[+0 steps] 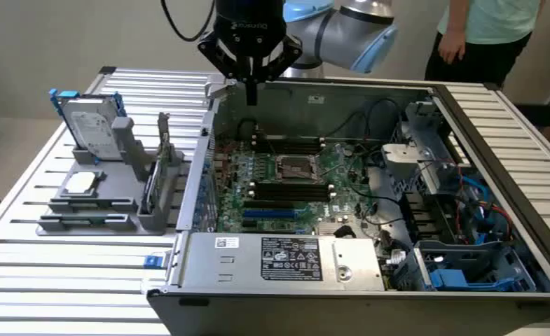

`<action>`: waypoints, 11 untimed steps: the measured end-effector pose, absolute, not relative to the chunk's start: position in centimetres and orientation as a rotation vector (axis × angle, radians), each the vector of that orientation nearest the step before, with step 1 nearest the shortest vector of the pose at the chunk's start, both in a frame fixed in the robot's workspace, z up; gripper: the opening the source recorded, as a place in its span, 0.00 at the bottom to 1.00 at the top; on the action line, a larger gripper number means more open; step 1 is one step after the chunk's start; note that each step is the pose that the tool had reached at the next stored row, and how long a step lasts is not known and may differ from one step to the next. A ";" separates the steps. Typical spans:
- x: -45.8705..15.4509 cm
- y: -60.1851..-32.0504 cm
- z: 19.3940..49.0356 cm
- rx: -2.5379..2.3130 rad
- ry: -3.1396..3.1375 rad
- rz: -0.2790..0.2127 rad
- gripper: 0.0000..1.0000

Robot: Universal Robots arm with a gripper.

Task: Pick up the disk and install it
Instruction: 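Reach for the disk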

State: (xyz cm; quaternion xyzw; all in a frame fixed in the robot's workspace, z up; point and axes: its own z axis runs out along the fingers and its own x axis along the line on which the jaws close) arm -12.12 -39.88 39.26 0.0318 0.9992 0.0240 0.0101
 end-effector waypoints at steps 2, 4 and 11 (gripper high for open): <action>-12.1 -39.9 39.3 0.099 3.119 0.075 0.11; -12.1 -39.9 39.3 0.099 3.119 0.075 0.11; -12.2 -39.9 39.3 0.098 3.119 0.075 0.11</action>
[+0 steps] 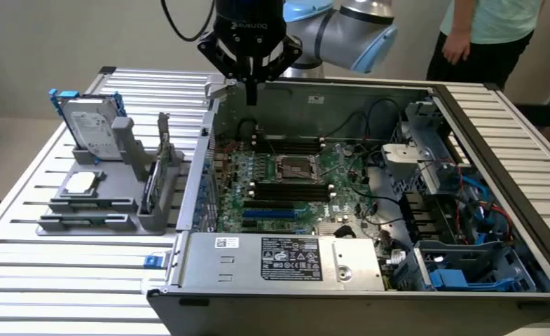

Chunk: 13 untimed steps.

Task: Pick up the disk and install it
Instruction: 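Reach for the disk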

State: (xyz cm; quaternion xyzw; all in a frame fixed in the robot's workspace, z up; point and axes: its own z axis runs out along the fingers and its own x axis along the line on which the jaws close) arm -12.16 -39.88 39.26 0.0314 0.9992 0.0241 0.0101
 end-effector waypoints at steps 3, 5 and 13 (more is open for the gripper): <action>-13.3 -39.8 39.3 0.098 3.117 0.075 0.11; -14.2 -39.7 39.3 0.097 3.115 0.075 0.11; -17.8 -39.0 39.2 0.097 3.115 0.075 0.11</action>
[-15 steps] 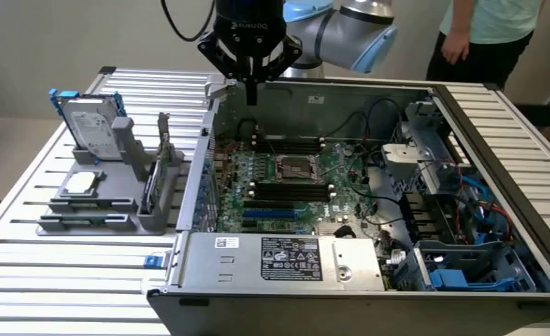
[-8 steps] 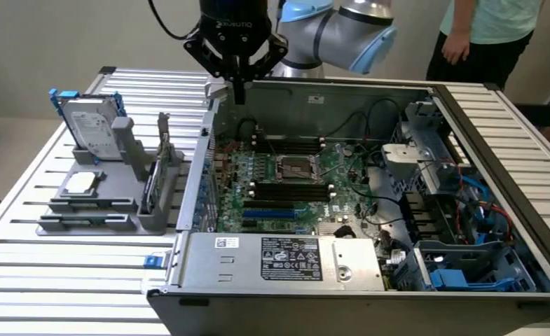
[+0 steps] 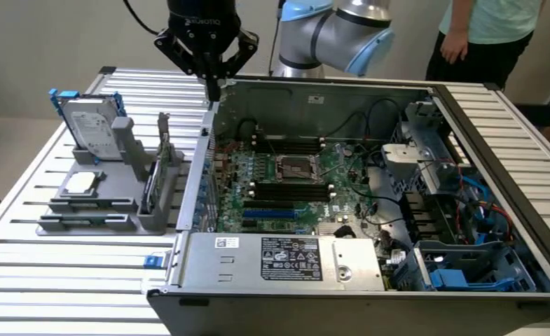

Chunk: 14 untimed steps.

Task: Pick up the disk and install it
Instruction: 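Reach for the disk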

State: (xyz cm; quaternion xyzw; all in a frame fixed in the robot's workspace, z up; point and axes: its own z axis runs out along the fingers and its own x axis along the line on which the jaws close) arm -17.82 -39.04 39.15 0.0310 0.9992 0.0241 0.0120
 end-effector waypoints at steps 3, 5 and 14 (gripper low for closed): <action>-19.2 -38.7 39.0 0.096 3.115 0.075 0.11; -20.1 -38.5 38.9 0.096 3.115 0.075 0.11; -24.2 -37.0 38.4 0.095 3.112 0.075 0.11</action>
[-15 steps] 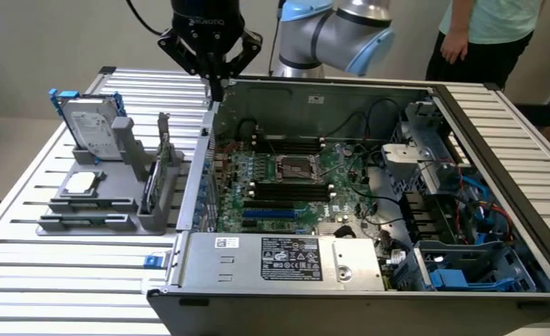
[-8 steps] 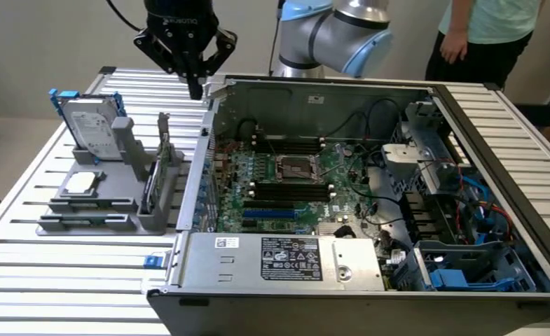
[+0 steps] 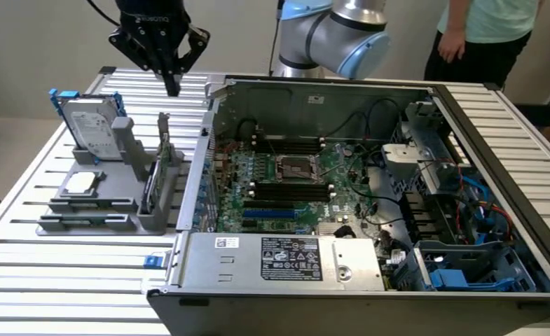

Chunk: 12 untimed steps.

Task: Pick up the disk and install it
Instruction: 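Reach for the disk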

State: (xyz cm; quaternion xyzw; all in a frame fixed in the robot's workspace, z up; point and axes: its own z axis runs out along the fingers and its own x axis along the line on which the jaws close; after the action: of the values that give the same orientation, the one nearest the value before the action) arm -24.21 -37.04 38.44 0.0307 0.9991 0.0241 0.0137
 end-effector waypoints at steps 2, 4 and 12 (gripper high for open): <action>-25.1 -36.7 38.4 0.095 3.111 0.075 0.11; -26.0 -36.3 38.3 0.095 3.111 0.075 0.11; -29.7 -34.4 37.8 0.095 3.108 0.075 0.11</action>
State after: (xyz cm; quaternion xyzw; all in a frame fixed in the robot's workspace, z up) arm -29.66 -34.35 37.84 0.0306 0.9991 0.0242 0.0156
